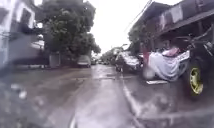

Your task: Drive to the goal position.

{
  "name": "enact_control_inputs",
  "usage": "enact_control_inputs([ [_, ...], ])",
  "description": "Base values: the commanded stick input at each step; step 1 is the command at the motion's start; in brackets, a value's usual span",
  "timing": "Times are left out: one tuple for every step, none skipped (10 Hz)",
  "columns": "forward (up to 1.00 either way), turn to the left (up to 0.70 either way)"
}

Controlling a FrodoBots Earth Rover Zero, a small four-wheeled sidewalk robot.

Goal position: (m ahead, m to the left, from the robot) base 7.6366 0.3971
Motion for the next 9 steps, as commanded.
enact_control_inputs([
  [1.00, 0.00],
  [1.00, 0.00],
  [1.00, 0.00],
  [1.00, 0.00],
  [1.00, 0.00],
  [1.00, 0.00],
  [1.00, 0.00],
  [1.00, 0.00],
  [1.00, 0.00],
])
